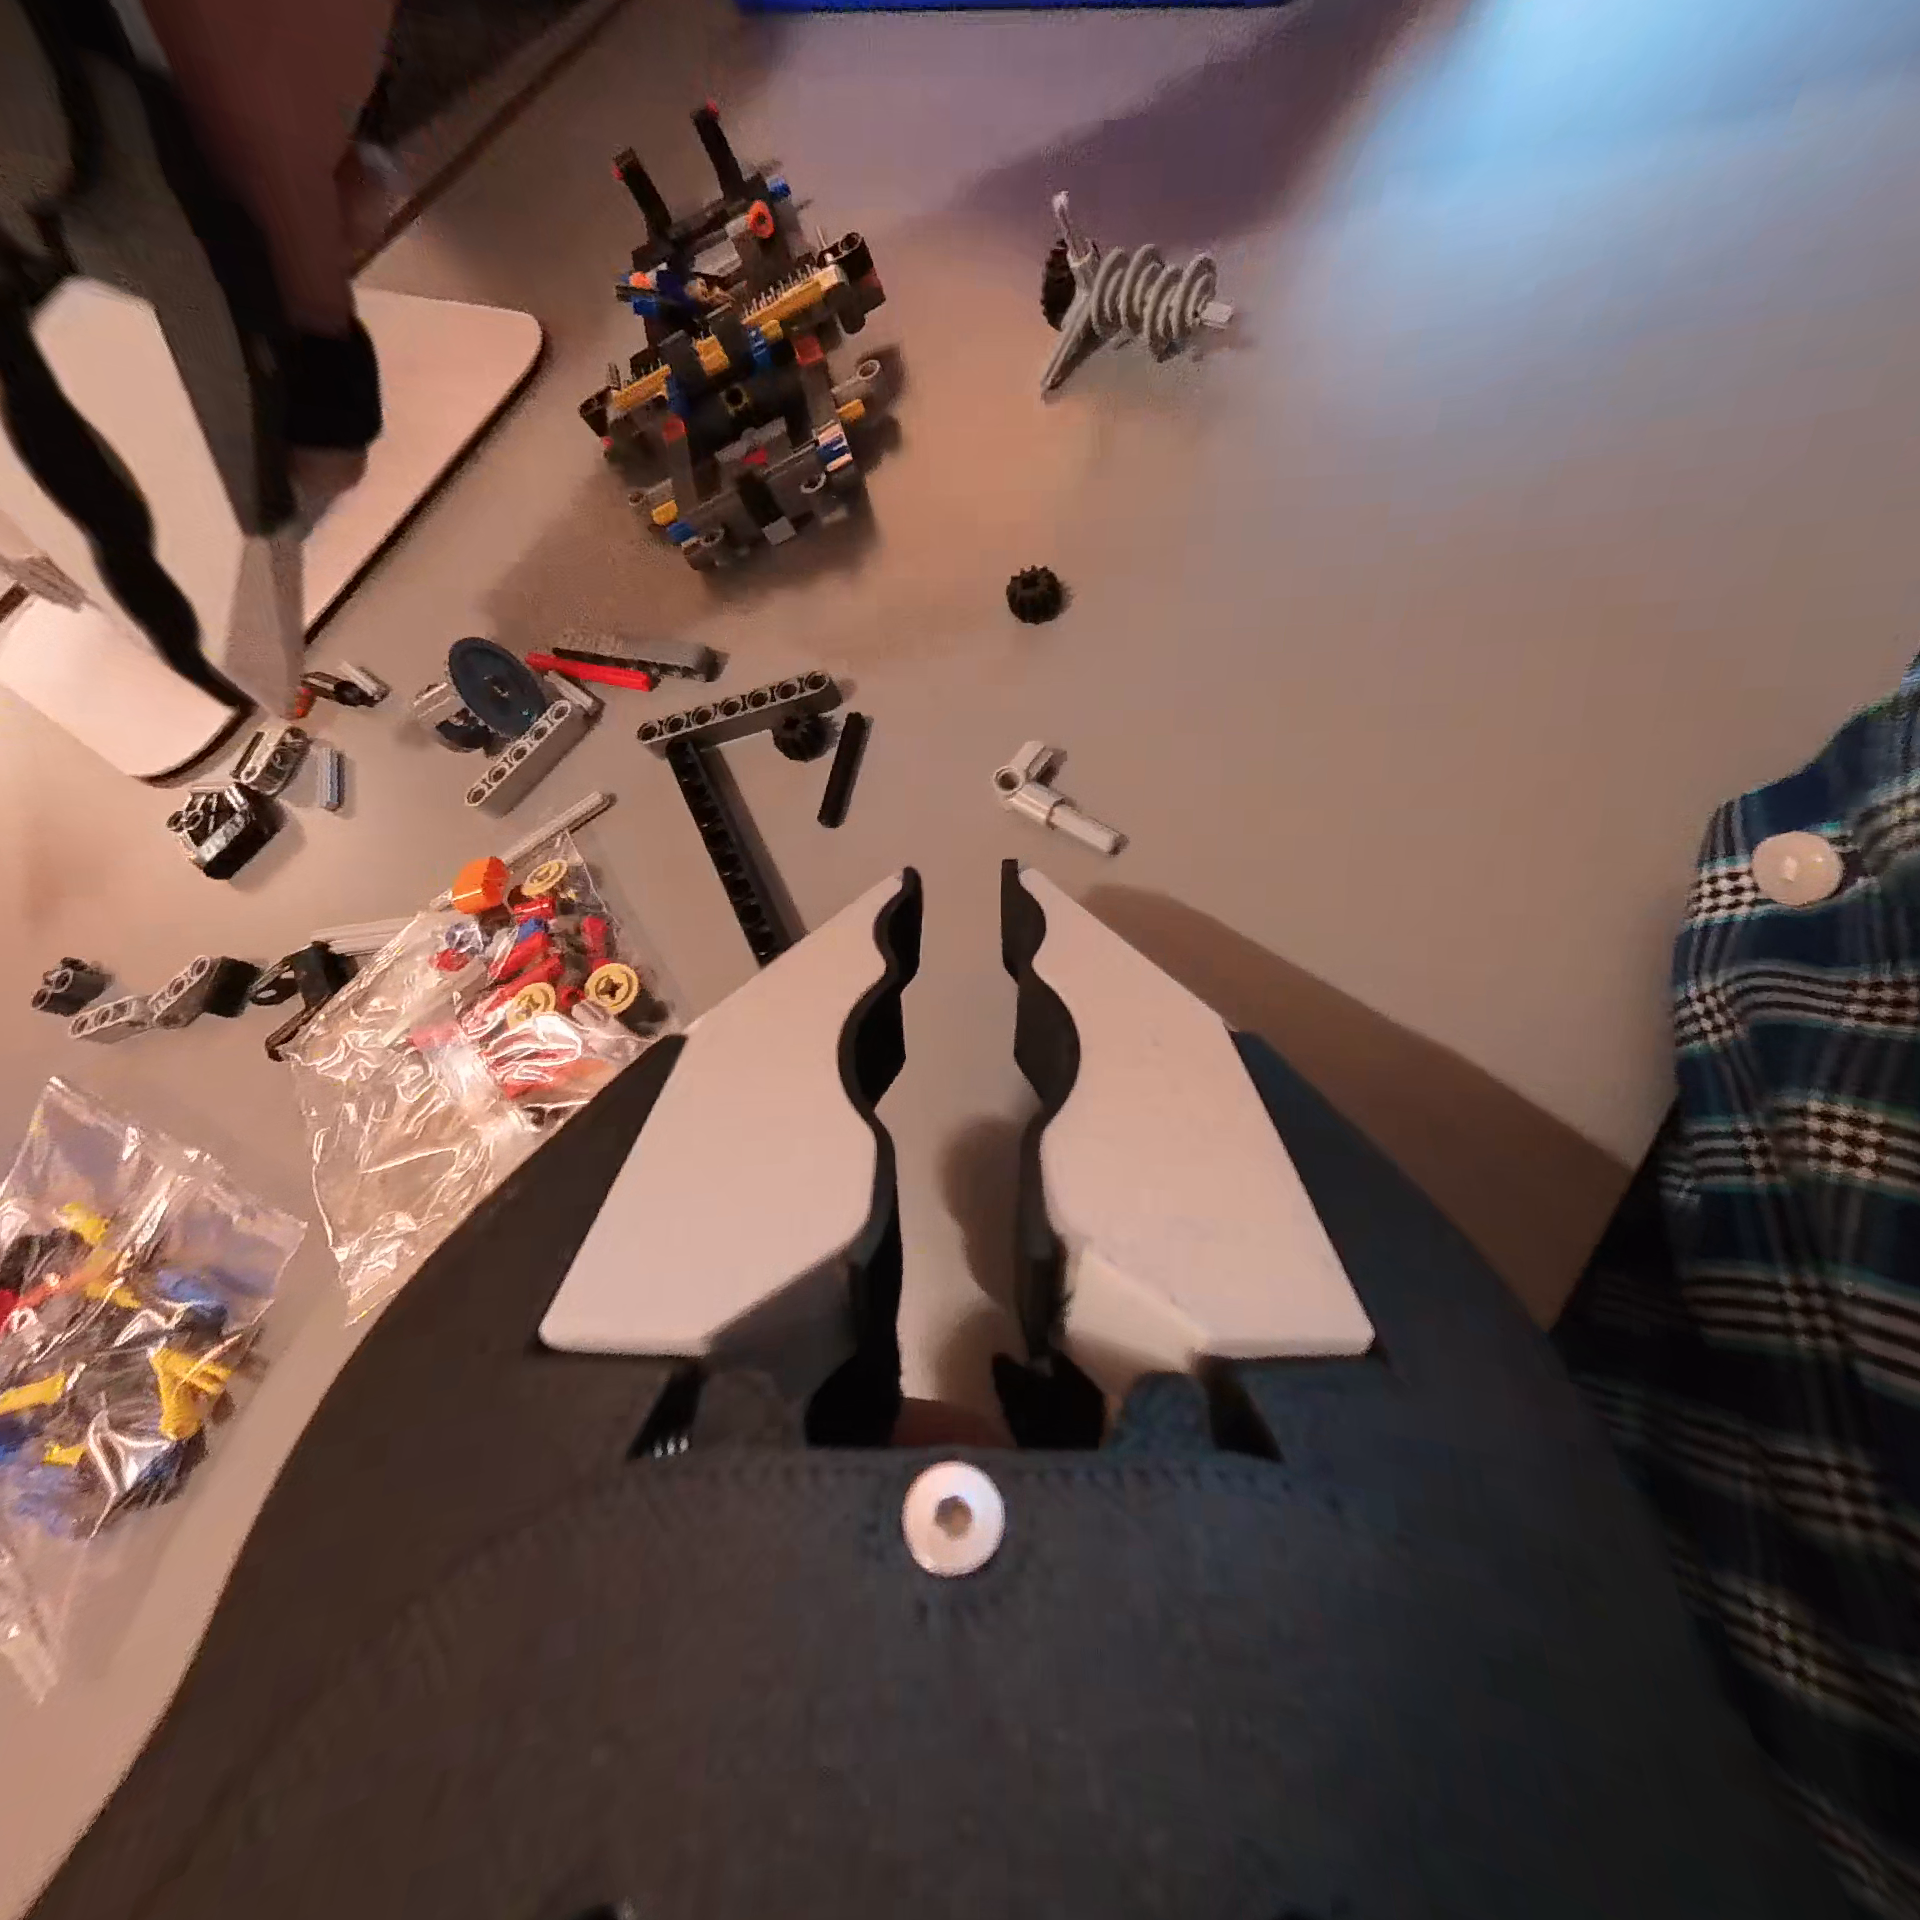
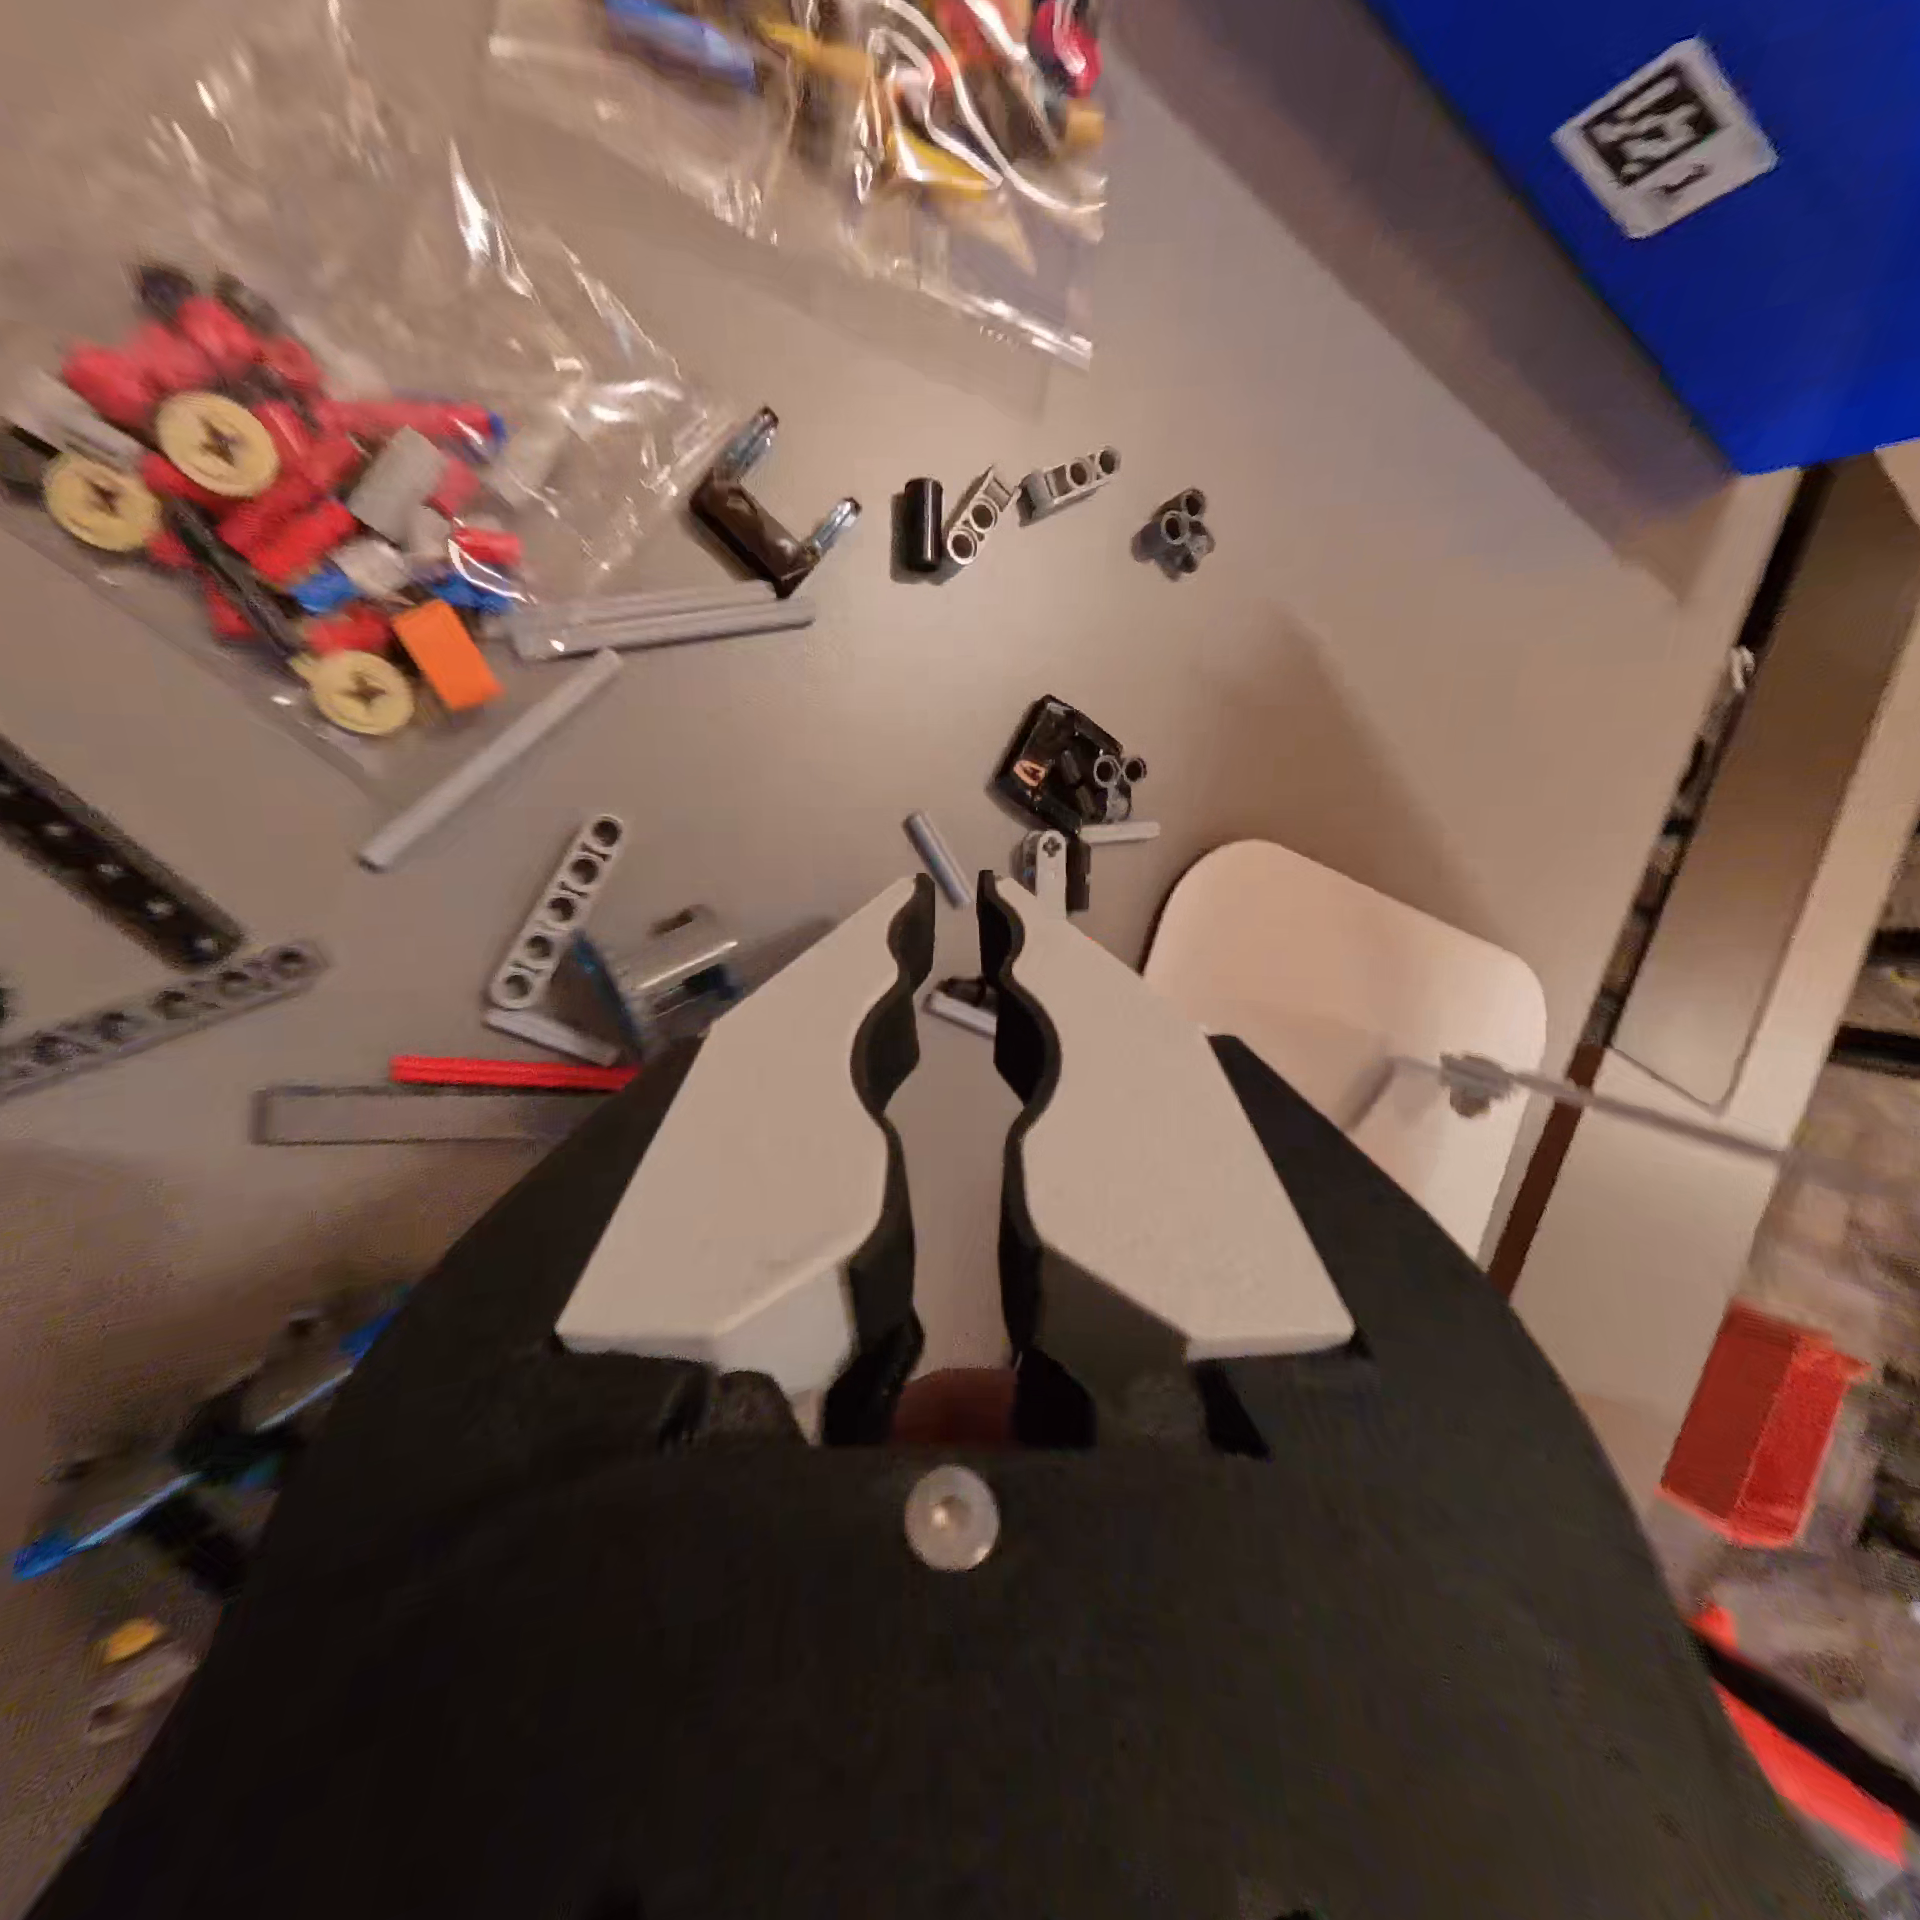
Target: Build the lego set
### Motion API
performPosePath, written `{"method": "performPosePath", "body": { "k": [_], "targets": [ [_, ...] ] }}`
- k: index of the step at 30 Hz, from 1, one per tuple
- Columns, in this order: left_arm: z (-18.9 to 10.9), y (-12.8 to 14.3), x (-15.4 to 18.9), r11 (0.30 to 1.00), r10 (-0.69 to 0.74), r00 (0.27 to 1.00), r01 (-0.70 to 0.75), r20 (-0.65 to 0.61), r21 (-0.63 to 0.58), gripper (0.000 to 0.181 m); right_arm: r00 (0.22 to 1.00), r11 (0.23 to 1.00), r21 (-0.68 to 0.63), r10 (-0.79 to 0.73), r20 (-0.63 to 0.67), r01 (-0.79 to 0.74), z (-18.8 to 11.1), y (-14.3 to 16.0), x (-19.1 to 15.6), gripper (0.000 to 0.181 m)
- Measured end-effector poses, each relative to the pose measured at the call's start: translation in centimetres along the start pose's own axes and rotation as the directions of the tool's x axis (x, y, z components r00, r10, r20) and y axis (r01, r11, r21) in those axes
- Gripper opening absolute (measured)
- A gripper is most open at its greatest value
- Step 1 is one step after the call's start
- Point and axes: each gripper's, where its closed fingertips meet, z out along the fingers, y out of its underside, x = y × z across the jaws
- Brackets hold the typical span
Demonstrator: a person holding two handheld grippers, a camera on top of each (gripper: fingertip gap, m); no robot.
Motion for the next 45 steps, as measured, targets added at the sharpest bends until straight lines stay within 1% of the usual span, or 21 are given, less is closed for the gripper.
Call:
{"method": "performPosePath", "body": {
  "k": [2, 5, 6, 7, 9, 11, 14, 17, 20, 21, 23, 25, 28, 30, 32, 35, 39, 44, 45],
  "targets": [
    [-0.1, 0.1, -0.2, 1.0, -0.004, 1.0, 0.004, 0.002, 0.003, 0.013, 0.998, 0.999, 0.008, -0.037, 0.045, 0.037, 1.3, 0.2, 0.2, 0.006],
    [-0.1, 0.1, -0.5, 1.0, -0.014, 1.0, 0.014, -0.005, 0.007, 0.013, 0.99, 0.999, -0.016, -0.041, 0.132, 0.043, 2.4, 0.7, -0.1, 0.007],
    [-0.1, 0.1, -0.6, 1.0, -0.016, 1.0, 0.016, -0.005, 0.008, 0.014, 0.987, 0.999, -0.028, -0.036, 0.156, 0.041, 2.7, 0.9, -0.2, 0.007],
    [0.0, 0.1, -0.6, 1.0, -0.018, 1.0, 0.018, -0.006, 0.007, 0.014, 0.985, 1.0, -0.018, -0.021, 0.174, 0.025, 2.8, 0.8, -0.3, 0.003],
    [0.0, 0.1, -0.7, 1.0, -0.022, 1.0, 0.022, -0.007, 0.007, 0.014, 0.975, 0.999, -0.033, 0.024, 0.223, -0.017, 2.8, 0.9, -0.4, 0.001],
    [0.0, 0.1, -0.8, 1.0, -0.024, 1.0, 0.024, -0.004, 0.006, 0.014, 0.97, 0.998, -0.045, 0.054, 0.238, -0.044, 2.8, 0.9, -0.4, 0.0],
    [0.0, 0.0, -1.0, 0.999, -0.03, 1.0, 0.03, -0.002, 0.012, 0.015, 0.971, 0.993, -0.041, 0.115, 0.209, -0.109, 2.7, 0.9, -0.2, 0.0],
    [-0.3, -0.2, -1.4, 0.998, -0.047, 0.999, 0.048, -0.013, 0.036, 0.019, 0.964, 0.98, 0.002, 0.194, 0.182, -0.197, 0.4, 0.2, -0.6, 0.0],
    [-0.7, -1.0, -1.8, 0.997, -0.03, 0.998, 0.034, -0.054, 0.072, 0.027, 0.956, 0.963, 0.053, 0.254, 0.148, -0.264, -3.5, -0.8, -2.2, 0.0],
    [-0.8, -1.4, -1.6, 0.996, -0.026, 0.995, 0.033, -0.092, 0.083, 0.031, 0.952, 0.956, 0.07, 0.273, 0.136, -0.284, -5.0, -1.2, -3.0, 0.0],
    [-0.5, -1.9, -1.4, 0.997, 0.021, 0.989, -0.009, -0.148, 0.079, 0.037, 0.943, 0.942, 0.083, 0.317, 0.106, -0.326, -7.7, -1.3, -5.0, 0.0],
    [0.1, -1.8, -0.8, 0.993, 0.106, 0.975, -0.095, -0.197, 0.062, 0.039, 0.92, 0.916, 0.102, 0.378, 0.103, -0.388, -9.8, -1.5, -7.7, 0.0],
    [1.6, -0.8, 0.3, 0.98, 0.195, 0.942, -0.2, -0.275, 0.008, 0.045, 0.883, 0.881, 0.091, 0.455, 0.113, -0.465, -11.4, -1.2, -12.5, 0.0],
    [2.3, -0.1, 1.1, 0.974, 0.2, 0.924, -0.222, -0.327, -0.031, 0.048, 0.863, 0.863, 0.071, 0.491, 0.114, -0.501, -11.5, -0.8, -15.4, 0.0],
    [2.7, -0.1, 1.9, 0.974, 0.201, 0.912, -0.227, -0.358, -0.031, 0.046, 0.85, 0.853, 0.048, 0.511, 0.129, -0.52, -10.9, -0.3, -18.1, 0.0],
    [3.0, -0.4, 2.2, 0.979, 0.18, 0.913, -0.204, -0.366, -0.028, 0.043, 0.817, 0.823, 0.045, 0.555, 0.154, -0.567, -9.7, -0.2, -20.3, 0.0],
    [3.2, -0.4, 2.4, 0.983, 0.157, 0.917, -0.18, -0.367, -0.027, 0.035, 0.8, 0.807, 0.013, 0.583, 0.145, -0.59, -8.4, -0.1, -21.1, 0.0],
    [3.3, -0.3, 2.3, 0.985, 0.15, 0.924, -0.171, -0.352, -0.029, 0.015, 0.821, 0.83, -0.044, 0.557, 0.13, -0.556, -7.0, 0.1, -21.5, 0.0],
    [3.3, -0.3, 2.3, 0.984, 0.154, 0.924, -0.174, -0.349, -0.028, 0.014, 0.822, 0.833, -0.043, 0.552, 0.136, -0.552, -6.9, -0.1, -21.5, 0.0]
  ]
}}
